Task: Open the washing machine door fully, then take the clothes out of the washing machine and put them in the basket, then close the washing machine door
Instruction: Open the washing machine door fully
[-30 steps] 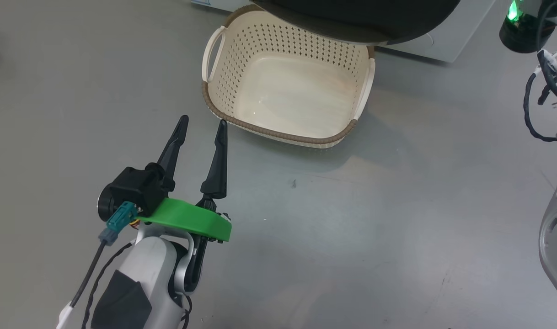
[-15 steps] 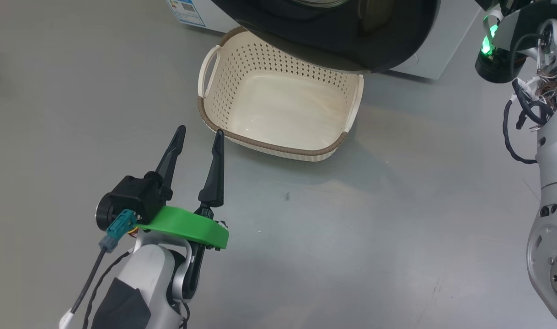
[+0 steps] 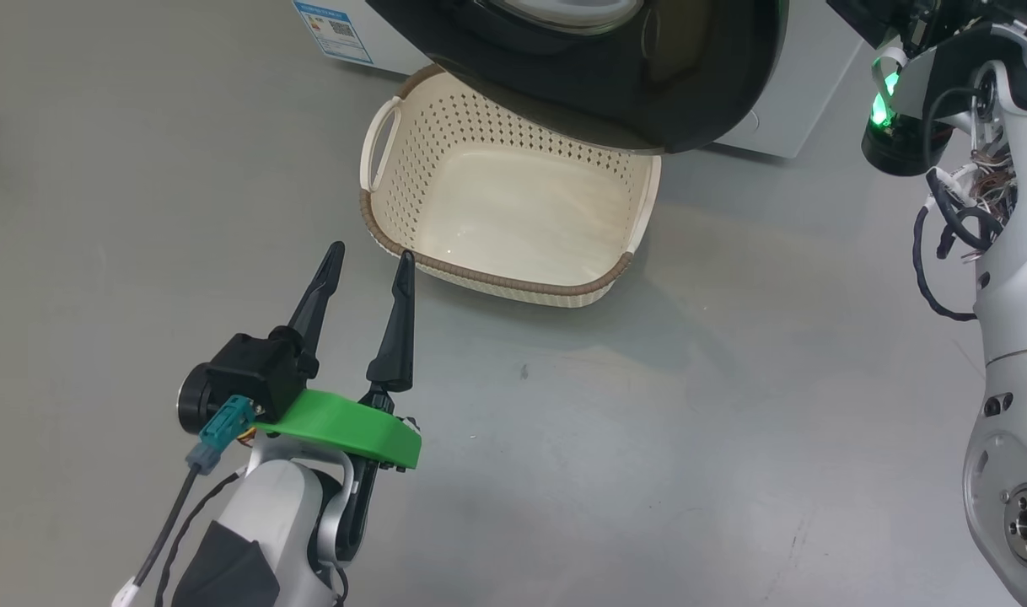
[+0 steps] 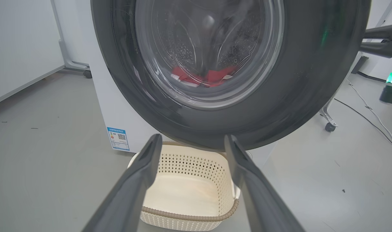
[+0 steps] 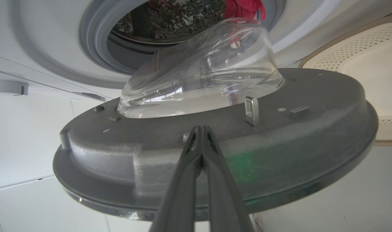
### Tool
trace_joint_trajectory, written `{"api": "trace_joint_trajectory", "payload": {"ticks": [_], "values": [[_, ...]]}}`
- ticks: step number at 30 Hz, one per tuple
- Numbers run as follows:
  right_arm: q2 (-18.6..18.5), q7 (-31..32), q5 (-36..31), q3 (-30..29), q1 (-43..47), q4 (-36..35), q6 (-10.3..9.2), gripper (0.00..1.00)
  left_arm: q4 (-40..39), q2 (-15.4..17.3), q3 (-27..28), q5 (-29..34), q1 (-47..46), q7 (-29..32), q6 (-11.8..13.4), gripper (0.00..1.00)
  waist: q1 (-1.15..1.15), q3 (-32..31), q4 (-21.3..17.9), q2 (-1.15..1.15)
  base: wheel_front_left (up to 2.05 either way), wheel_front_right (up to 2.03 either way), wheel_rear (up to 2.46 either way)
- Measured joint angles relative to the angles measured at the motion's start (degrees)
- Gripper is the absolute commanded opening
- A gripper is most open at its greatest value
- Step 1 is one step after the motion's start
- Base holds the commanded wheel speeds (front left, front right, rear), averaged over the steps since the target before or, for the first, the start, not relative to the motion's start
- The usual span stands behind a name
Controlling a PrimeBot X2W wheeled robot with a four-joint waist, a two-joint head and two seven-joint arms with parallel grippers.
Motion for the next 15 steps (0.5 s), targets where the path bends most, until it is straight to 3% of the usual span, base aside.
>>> {"api": "trace_joint_trajectory", "payload": {"ticks": [10,15], "values": [[0.27,-0.21,0.31,0.44,1.26,-0.48,0.11,0.0,0.02,0.01,0.21,0.13,0.53,0.0,-0.05,1.0,0.0,-0.86,-0.19,0.0,0.0,0.0,0.0],[0.48,-3.22,-1.27,0.56,2.8,-0.89,2.35,0.0,0.32,0.03,0.75,0.67,0.99,0.0,-0.05,1.0,0.0,-1.81,-0.46,0.0,0.0,0.0,0.0]]}}
